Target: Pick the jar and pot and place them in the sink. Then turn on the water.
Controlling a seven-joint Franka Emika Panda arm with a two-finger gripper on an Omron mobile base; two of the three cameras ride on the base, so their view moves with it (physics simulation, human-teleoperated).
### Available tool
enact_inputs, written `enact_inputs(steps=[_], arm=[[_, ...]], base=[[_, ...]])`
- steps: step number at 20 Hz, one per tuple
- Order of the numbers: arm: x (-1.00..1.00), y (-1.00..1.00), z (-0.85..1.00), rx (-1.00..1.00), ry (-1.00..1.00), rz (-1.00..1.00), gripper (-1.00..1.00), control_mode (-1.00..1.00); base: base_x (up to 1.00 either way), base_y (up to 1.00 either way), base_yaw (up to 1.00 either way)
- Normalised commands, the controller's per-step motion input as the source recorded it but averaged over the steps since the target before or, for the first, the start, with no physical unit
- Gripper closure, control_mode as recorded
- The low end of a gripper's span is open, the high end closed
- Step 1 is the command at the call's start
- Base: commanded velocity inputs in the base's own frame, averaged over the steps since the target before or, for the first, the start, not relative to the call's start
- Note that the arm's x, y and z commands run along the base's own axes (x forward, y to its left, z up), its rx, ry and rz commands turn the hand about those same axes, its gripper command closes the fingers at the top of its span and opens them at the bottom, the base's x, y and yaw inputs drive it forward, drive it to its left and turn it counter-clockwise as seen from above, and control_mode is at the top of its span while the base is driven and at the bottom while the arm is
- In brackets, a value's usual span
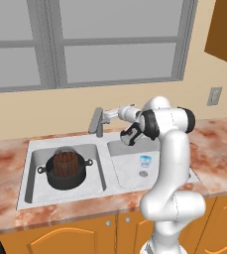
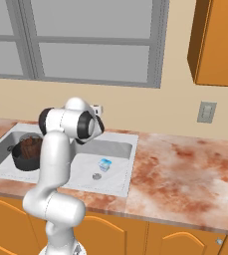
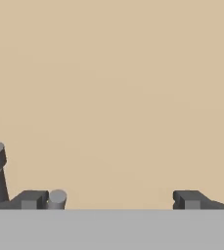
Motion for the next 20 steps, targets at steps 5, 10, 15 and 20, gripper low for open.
enact_inputs(steps=[5,10,15,20], arm=[[0.00,-0.75,0.00,0.07,-0.06,0.00,-1.00,-1.00],[0.00,-0.77,0.00,0.08,-0.01,0.00,-1.00,-1.00],[0.00,-0.80,0.00,0.08,0.00,0.00,-1.00,-1.00],[0.00,-0.71,0.00,0.08,0.00,0.00,-1.00,-1.00]], base=[[0.00,0.00,0.00],[0.00,0.00,0.00],[0.00,0.00,0.00],[0.00,0.00,0.00]])
